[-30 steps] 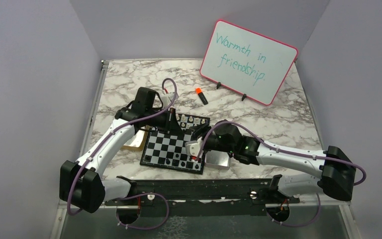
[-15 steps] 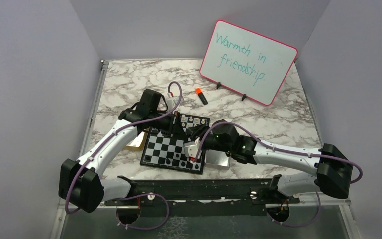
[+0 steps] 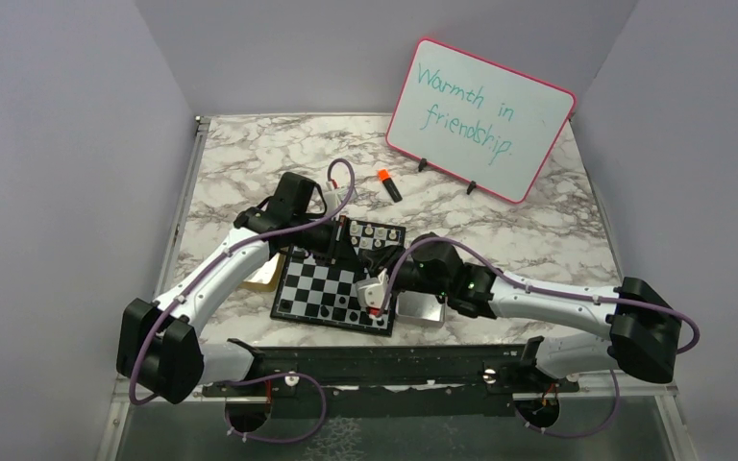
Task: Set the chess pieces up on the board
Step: Place the chess piece on the chessboard.
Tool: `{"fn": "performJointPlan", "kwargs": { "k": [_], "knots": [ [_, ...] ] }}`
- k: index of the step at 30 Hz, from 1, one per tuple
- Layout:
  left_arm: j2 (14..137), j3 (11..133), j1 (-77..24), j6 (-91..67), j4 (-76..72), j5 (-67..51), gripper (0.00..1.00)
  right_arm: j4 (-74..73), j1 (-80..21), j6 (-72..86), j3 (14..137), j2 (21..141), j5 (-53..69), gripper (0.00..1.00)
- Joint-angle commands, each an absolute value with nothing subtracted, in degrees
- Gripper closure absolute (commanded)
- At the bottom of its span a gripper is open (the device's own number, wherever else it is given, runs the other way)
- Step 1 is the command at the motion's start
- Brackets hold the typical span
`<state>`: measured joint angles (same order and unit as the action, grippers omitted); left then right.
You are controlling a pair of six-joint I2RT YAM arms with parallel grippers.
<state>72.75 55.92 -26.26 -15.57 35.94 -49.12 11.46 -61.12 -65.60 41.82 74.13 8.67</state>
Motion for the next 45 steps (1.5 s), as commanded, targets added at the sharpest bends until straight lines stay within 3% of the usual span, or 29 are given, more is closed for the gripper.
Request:
{"fn": "performJointPlan", "kwargs": {
  "k": [1,6,9,10,14,22,39,45],
  "knots": [
    [73.41,57.91,-26.46,-15.63,35.77,-50.53,0.94,14.39,-61.37,-66.83,41.10,72.52,13.37,0.73],
    [73.41,57.75,-26.46,-15.93,35.82,-51.20,0.94,14.39,-61.35,-66.42,39.97,71.63,16.60,0.88],
    [73.77,57.83,-26.46,-15.33,36.12,-51.40,0.94,14.06,-61.35,-64.95,39.72,71.37,16.78,0.88],
    [73.99,57.91,-26.46,-15.11,36.17,-51.34,0.95,14.13,-61.35,-64.56,39.59,71.37,16.20,0.85],
    [75.08,58.48,-26.45,-14.19,36.76,-51.82,0.95,14.25,-61.34,-65.68,39.35,71.28,12.85,0.58],
    [75.73,58.61,-26.46,-13.82,37.23,-52.28,0.95,10.86,-61.39,-70.58,41.45,71.21,13.93,0.53],
    [75.79,60.74,-26.46,-15.69,37.83,-52.38,0.95,8.85,-61.44,-70.92,40.91,70.42,17.50,0.85],
    [73.50,64.82,-26.32,-16.98,37.98,-45.14,0.78,17.07,-61.44,-54.61,38.91,69.26,13.87,0.96]
  ]
}}
